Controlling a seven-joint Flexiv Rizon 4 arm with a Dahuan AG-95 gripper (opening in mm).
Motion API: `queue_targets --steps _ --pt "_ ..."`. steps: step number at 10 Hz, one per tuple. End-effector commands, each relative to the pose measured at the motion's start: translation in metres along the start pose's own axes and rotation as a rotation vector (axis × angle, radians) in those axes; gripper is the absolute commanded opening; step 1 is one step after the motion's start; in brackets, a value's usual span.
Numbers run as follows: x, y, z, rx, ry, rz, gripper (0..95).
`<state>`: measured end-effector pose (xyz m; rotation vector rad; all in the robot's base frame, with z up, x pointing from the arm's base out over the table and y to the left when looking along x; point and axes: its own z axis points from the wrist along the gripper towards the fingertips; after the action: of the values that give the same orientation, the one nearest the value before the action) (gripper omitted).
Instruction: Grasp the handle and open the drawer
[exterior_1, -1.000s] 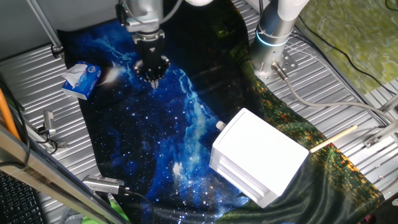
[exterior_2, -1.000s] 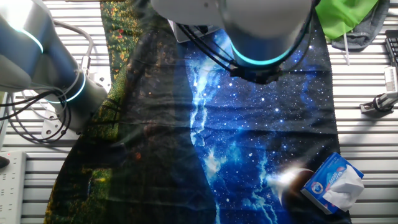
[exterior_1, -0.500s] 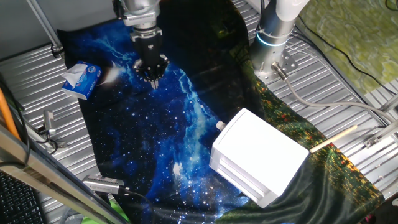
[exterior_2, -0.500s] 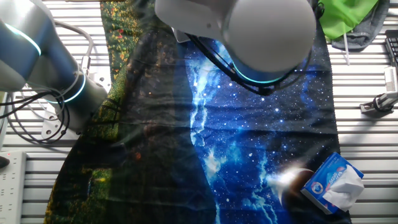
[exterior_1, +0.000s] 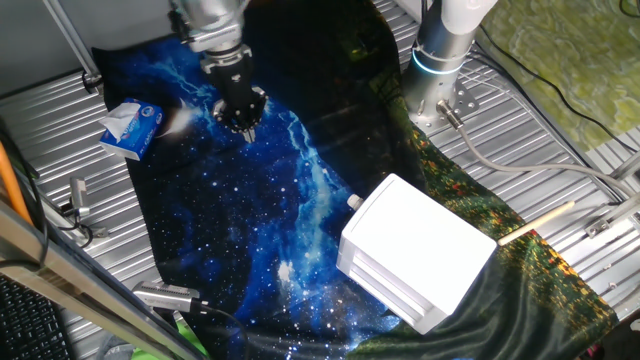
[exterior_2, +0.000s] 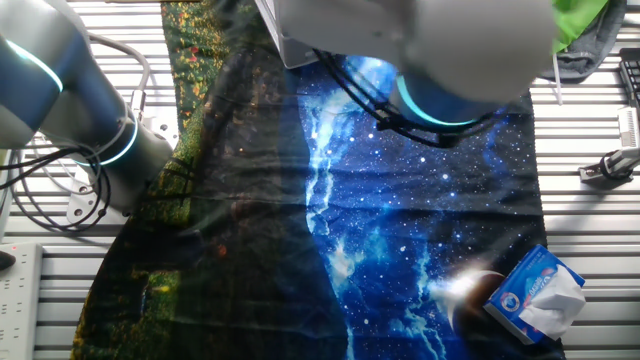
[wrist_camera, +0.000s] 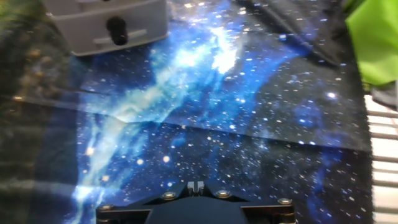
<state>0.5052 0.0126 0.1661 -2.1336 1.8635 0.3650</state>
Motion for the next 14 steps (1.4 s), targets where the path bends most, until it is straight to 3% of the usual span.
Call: queue_targets --steps 1,7,14 --pt "-0.0005 0.0001 0.0003 -0.049 -0.031 -0.02 0.0" --pt "-0.0005 -0.0002 0.0015 -0.097 -0.025 -0.058 0.0" --pt "-0.0014 -0.0014 0.0037 -0.099 -0.008 -0.031 0.0"
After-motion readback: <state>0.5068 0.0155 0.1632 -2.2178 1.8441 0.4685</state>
